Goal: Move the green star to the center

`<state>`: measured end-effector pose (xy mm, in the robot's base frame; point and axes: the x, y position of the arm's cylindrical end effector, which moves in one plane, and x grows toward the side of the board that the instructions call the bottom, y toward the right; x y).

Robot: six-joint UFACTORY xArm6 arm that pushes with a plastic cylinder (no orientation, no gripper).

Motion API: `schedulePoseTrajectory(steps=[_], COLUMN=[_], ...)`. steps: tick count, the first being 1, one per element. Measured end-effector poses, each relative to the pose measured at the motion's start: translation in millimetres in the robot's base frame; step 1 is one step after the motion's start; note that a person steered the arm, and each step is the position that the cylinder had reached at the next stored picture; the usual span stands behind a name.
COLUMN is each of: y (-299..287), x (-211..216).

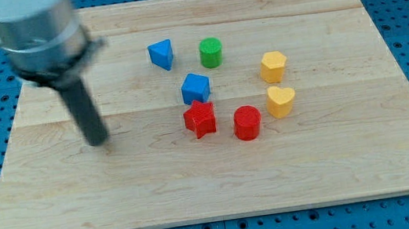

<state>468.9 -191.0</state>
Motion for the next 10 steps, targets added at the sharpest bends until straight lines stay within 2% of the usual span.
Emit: schedulePoseTrajectory(steps=[1, 2, 3, 4, 6, 7, 8, 9, 10], y=[-74.9, -82.5, -66.6, -33.9, 27.1, 45.4, -1.3, 42.0, 82.6], x=[-58.4, -117.0, -170.4, -156.8, -83.2, -68.8, -117.5, -125.1, -89.0])
